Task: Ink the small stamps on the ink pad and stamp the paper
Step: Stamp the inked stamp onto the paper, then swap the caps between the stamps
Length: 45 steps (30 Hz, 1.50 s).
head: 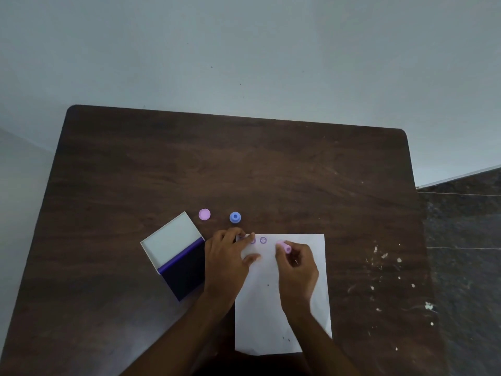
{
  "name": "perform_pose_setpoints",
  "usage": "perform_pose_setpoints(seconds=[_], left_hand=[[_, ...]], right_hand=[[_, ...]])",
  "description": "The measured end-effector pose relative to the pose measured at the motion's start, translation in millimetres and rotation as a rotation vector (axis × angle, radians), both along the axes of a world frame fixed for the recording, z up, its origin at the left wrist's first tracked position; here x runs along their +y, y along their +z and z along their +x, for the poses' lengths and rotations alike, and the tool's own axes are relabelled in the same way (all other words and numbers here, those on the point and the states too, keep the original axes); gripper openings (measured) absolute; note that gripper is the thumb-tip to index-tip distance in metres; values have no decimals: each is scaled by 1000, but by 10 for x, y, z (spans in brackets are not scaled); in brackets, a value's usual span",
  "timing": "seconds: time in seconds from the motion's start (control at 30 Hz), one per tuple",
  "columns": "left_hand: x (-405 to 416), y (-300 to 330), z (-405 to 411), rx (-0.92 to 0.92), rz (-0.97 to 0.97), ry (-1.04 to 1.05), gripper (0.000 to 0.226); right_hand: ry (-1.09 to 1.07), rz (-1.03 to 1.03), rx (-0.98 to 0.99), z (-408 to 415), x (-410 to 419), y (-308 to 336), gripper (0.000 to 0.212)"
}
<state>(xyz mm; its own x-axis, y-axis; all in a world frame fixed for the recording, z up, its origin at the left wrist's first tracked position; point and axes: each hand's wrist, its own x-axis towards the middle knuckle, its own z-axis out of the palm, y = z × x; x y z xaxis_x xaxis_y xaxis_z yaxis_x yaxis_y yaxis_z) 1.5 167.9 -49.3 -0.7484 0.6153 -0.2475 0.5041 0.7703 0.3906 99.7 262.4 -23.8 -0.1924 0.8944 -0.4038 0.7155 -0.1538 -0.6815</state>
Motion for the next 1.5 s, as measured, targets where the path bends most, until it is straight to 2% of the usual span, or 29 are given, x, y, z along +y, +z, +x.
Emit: perform_pose_setpoints(seconds=[0.07,0.23,0.33,0.4,0.47,0.53,0.63,0.73,0.87,0.97,1.17,1.27,1.4,1.5], left_hand=[[3,8,3,10,8,9,57],[7,30,-7,20,-3,-18,60],[-26,70,-9,-60,-21,3,67],[-61,145,-9,-91,57,112,62],[-116,219,-56,-132,87,234,54],[-200,260,-124,-165,2,256,49],[-351,309,-245,-84,101,328,39],[-406,362,-433,40,200,390,27],[-450,332,-670,65,240,382,28],[-430,292,-756,61,199,374,41],[-371,206,-847,84,137,301,49],[-361,178,-859,84,131,271,42],[-370,187,-880,60,205,258,22],[-364,215,-880,17,234,289,22]], right_hand=[[-52,-1,52,85,2,58,24],[102,-138,29,75,-15,122,34],[62,-220,133,0,-25,211,37],[29,-300,227,-70,-20,295,42],[33,-335,312,-138,-26,379,37],[29,-396,412,-201,-44,456,25],[-32,-606,592,-301,-63,566,18],[-149,-841,671,-397,-95,657,18],[-313,-1047,756,-480,-159,725,23],[-360,-1092,782,-536,-191,772,25],[-392,-1104,776,-608,-205,814,22],[-388,-1098,787,-632,-213,840,23],[-354,-1089,814,-648,-234,885,21],[-332,-1096,845,-666,-248,933,23]])
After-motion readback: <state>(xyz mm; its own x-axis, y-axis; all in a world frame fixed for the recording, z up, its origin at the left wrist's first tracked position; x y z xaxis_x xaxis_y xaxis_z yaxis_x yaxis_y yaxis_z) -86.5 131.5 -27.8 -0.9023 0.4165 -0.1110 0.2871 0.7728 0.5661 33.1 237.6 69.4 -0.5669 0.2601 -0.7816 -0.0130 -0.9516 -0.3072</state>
